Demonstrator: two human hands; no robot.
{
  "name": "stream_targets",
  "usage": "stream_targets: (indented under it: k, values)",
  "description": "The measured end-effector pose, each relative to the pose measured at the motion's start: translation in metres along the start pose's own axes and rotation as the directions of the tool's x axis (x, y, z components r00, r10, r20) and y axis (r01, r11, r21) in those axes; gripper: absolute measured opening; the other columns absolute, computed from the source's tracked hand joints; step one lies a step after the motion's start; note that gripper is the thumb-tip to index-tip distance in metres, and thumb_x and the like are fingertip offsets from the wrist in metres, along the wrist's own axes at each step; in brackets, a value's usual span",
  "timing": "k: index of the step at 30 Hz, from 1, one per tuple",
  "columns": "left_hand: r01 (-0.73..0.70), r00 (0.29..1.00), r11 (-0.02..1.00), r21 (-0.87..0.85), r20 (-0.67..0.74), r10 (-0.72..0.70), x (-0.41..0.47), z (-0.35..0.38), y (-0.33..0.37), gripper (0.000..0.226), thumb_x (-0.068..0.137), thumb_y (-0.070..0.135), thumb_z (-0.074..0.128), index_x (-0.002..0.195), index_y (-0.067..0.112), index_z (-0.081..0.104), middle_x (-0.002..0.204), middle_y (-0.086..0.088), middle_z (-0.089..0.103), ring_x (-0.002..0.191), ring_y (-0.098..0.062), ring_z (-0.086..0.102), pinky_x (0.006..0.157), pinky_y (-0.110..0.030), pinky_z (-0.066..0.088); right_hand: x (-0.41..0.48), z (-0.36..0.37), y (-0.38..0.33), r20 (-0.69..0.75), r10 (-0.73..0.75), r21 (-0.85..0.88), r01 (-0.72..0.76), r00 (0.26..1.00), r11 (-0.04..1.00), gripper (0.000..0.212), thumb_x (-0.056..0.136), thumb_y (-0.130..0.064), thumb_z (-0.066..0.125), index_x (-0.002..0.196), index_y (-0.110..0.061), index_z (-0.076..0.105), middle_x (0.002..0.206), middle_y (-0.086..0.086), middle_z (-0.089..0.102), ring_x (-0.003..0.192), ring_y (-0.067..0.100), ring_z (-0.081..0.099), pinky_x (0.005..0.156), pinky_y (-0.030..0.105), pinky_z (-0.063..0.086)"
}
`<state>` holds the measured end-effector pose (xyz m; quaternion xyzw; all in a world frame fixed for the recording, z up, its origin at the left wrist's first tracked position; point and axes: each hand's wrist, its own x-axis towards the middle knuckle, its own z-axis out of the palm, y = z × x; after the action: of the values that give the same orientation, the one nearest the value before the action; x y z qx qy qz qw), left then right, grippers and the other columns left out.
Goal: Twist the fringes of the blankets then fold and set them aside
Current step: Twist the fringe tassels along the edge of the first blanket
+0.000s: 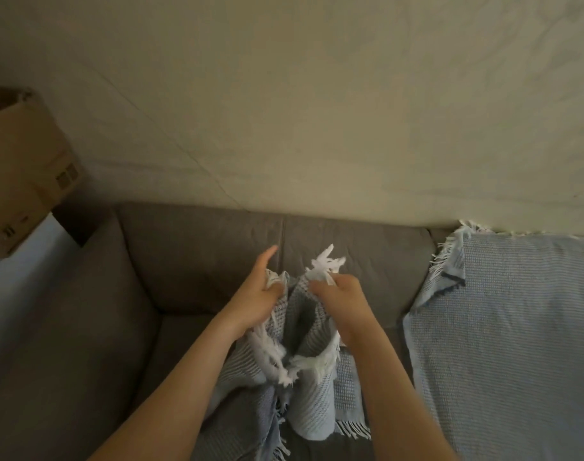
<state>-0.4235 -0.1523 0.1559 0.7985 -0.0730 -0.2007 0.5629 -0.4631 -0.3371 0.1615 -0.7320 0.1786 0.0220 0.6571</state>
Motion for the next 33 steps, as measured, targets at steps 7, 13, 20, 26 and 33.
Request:
stream_targets:
  k: [7, 13, 20, 26, 33]
  values:
    - [-0.175, 0.955, 0.980, 0.091, 0.257, 0.147, 0.009, 0.000, 0.001, 0.042, 0.106, 0.009, 0.048, 0.138, 0.031, 0.064, 0.134, 0.008, 0.070, 0.131, -0.010, 0.062, 0.113, -0.041, 0.047, 0.002, 0.001, -0.010, 0.226, -0.333, -0.293, 0.390, 0.915, 0.873, 0.041, 0.100, -0.023, 0.068, 0.065, -0.003, 0.057, 0.057, 0.005, 0.045, 0.054, 0.010, 0.039, 0.054, 0.031, 0.033]
    - [-0.119, 0.960, 0.968, 0.222, -0.223, 0.169, 0.017, -0.002, 0.008, 0.011, 0.108, 0.020, 0.055, 0.108, 0.021, 0.067, 0.100, 0.006, 0.067, 0.092, -0.009, 0.065, 0.080, -0.036, 0.052, 0.006, 0.001, 0.000, 0.124, -0.308, -0.471, 0.330, 0.943, 0.818, 0.010, 0.086, -0.014, 0.074, 0.085, -0.022, 0.071, 0.072, -0.003, 0.070, 0.063, 0.011, 0.065, 0.056, 0.030, 0.048]
    - [-0.067, 0.862, 0.995, 0.068, -0.498, 0.092, 0.025, -0.022, 0.018, 0.023, 0.106, 0.010, 0.048, 0.122, 0.020, 0.060, 0.116, -0.005, 0.066, 0.100, -0.027, 0.066, 0.088, -0.046, 0.055, 0.017, -0.014, 0.046, -0.007, -0.092, -0.660, 0.064, 0.996, 0.749, 0.038, 0.083, -0.008, 0.062, 0.053, -0.017, 0.040, 0.051, -0.002, 0.044, 0.048, 0.013, 0.038, 0.049, 0.029, 0.030]
    - [-0.040, 0.880, 0.999, 0.016, -0.474, 0.043, 0.021, -0.020, 0.014, 0.017, 0.106, 0.018, 0.050, 0.120, 0.022, 0.060, 0.112, 0.000, 0.065, 0.101, -0.027, 0.067, 0.088, -0.046, 0.056, 0.015, -0.010, 0.050, 0.043, -0.098, -0.486, 0.106, 0.994, 0.868, 0.022, 0.087, -0.001, 0.056, 0.066, 0.006, 0.053, 0.056, 0.007, 0.048, 0.054, 0.013, 0.038, 0.051, 0.029, 0.032]
    - [-0.023, 0.889, 0.996, 0.088, -0.454, 0.061, 0.018, -0.018, 0.015, 0.010, 0.103, 0.024, 0.064, 0.102, 0.015, 0.062, 0.087, -0.003, 0.065, 0.073, -0.019, 0.058, 0.062, -0.033, 0.044, 0.011, 0.003, 0.027, -0.225, -0.210, -0.287, 0.141, 0.952, 0.947, 0.046, 0.100, 0.001, 0.042, 0.059, -0.019, 0.035, 0.052, -0.006, 0.037, 0.048, 0.007, 0.027, 0.050, 0.030, 0.026]
